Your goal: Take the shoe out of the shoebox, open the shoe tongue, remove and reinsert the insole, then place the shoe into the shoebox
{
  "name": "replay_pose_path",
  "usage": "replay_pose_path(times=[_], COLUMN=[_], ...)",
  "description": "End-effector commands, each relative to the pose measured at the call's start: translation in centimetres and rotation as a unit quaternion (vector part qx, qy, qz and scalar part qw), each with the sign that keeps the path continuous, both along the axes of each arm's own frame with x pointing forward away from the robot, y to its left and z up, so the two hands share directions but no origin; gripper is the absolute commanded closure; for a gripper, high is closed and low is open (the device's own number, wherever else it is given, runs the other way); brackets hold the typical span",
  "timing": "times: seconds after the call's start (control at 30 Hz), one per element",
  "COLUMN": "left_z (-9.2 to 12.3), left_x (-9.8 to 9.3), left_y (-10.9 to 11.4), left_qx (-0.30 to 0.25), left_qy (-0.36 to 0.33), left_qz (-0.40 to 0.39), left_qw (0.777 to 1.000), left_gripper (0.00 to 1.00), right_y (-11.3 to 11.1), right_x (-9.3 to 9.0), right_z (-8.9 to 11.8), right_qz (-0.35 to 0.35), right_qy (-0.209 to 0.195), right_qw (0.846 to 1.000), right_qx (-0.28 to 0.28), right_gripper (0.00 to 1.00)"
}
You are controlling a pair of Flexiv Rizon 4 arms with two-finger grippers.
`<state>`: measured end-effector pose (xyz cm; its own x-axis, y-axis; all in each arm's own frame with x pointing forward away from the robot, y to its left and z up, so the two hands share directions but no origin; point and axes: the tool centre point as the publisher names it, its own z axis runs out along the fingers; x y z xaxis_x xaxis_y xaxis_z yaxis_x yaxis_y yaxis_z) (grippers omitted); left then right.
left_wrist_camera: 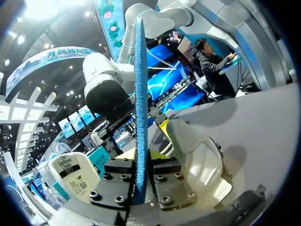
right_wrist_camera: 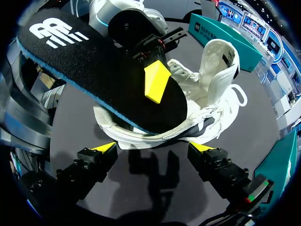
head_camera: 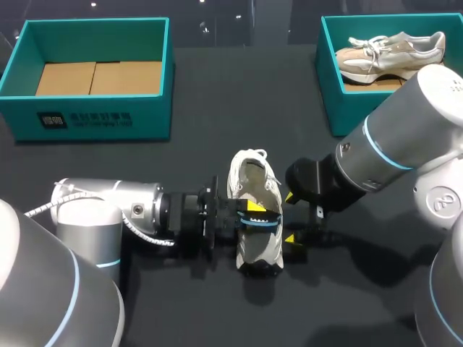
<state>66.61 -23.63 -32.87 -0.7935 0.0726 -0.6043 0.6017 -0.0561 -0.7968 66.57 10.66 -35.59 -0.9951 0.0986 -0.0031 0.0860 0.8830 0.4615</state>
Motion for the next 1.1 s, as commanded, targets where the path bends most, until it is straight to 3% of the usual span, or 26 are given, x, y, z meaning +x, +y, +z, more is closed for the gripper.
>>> replay_pose_path(times=[0.03,0.67,0.77,0.83,0.87,1.1], left_z=[0.4,3.1,3.1,3.0,2.8,1.9], left_x=[-0.5,-2.7,-2.8,-2.9,-2.9,-2.3], left_y=[-0.1,-0.7,-0.7,-0.7,-0.7,-0.4], left_qx=[0.002,0.03,0.034,0.039,0.042,0.052], left_qy=[-0.003,-0.015,-0.014,-0.016,-0.017,-0.026], left_qz=[0.003,0.026,0.027,0.029,0.031,0.028], left_qw=[1.0,0.999,0.999,0.999,0.999,0.998], left_gripper=[0.7,0.69,0.79,0.97,1.0,1.0], right_y=[0.0,0.0,0.0,0.0,0.0,0.0], right_x=[-0.2,-0.2,-0.2,-0.2,-0.2,-0.2], right_z=[0.0,0.0,0.0,0.0,0.0,0.0], right_qz=[-0.001,-0.001,-0.001,-0.001,-0.001,-0.001], right_qy=[-0.002,-0.002,-0.002,-0.002,-0.002,-0.002], right_qw=[1.0,1.0,1.0,1.0,1.0,1.0], right_qx=[-0.001,-0.001,-0.001,-0.001,-0.001,-0.001], right_gripper=[0.0,0.0,0.0,0.0,0.0,0.0])
